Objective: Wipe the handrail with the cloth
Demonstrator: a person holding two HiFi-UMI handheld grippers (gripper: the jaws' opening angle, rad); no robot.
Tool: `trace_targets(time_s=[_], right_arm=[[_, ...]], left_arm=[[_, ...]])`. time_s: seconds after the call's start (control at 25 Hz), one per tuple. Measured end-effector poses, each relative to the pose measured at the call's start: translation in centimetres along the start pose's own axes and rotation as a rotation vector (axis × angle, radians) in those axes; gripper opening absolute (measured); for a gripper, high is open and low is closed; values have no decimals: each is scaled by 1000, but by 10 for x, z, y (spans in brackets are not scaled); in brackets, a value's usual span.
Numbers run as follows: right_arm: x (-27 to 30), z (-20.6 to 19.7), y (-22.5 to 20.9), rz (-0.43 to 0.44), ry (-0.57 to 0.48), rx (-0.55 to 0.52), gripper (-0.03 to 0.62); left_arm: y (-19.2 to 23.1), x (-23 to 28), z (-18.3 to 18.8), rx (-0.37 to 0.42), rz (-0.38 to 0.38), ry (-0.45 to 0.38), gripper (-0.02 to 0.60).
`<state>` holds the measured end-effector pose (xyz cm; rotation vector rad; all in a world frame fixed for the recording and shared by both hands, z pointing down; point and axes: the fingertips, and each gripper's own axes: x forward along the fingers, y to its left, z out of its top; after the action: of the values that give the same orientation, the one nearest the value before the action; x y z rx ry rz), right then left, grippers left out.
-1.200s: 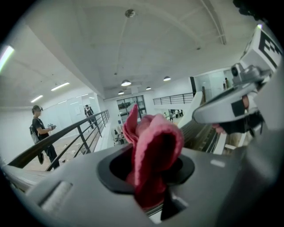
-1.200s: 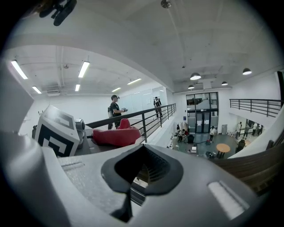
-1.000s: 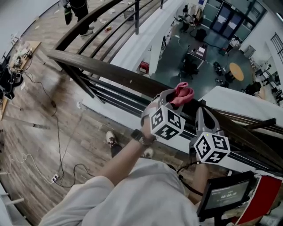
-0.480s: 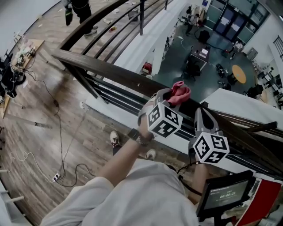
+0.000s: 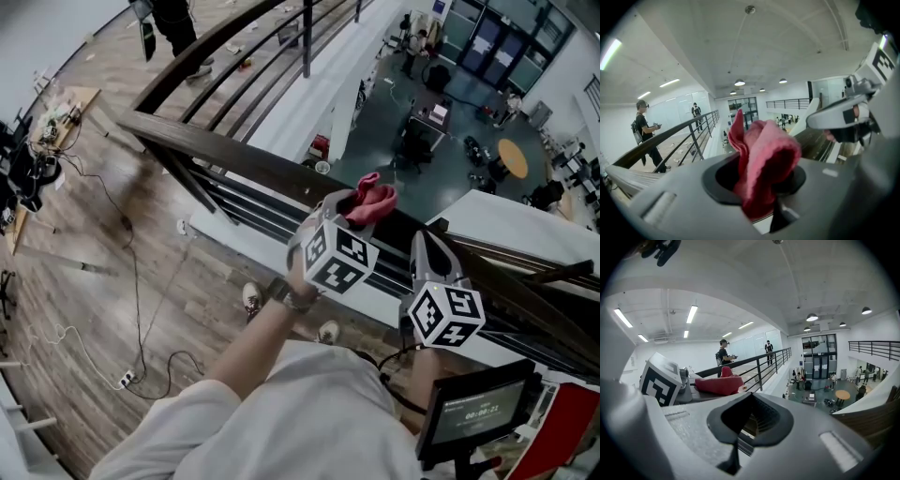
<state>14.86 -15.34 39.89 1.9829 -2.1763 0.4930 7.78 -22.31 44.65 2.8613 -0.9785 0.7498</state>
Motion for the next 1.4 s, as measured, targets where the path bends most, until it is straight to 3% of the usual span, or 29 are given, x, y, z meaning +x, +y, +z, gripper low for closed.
trace_targets(time_s=[0.68,1.4], right_arm=[[50,7,45,48,55,-10,3],[96,23,99,85,47,-25,3]], left_arm=[[59,-19,-18,-47,20,6,156],[132,-42,-38,-100,65,-13,158]])
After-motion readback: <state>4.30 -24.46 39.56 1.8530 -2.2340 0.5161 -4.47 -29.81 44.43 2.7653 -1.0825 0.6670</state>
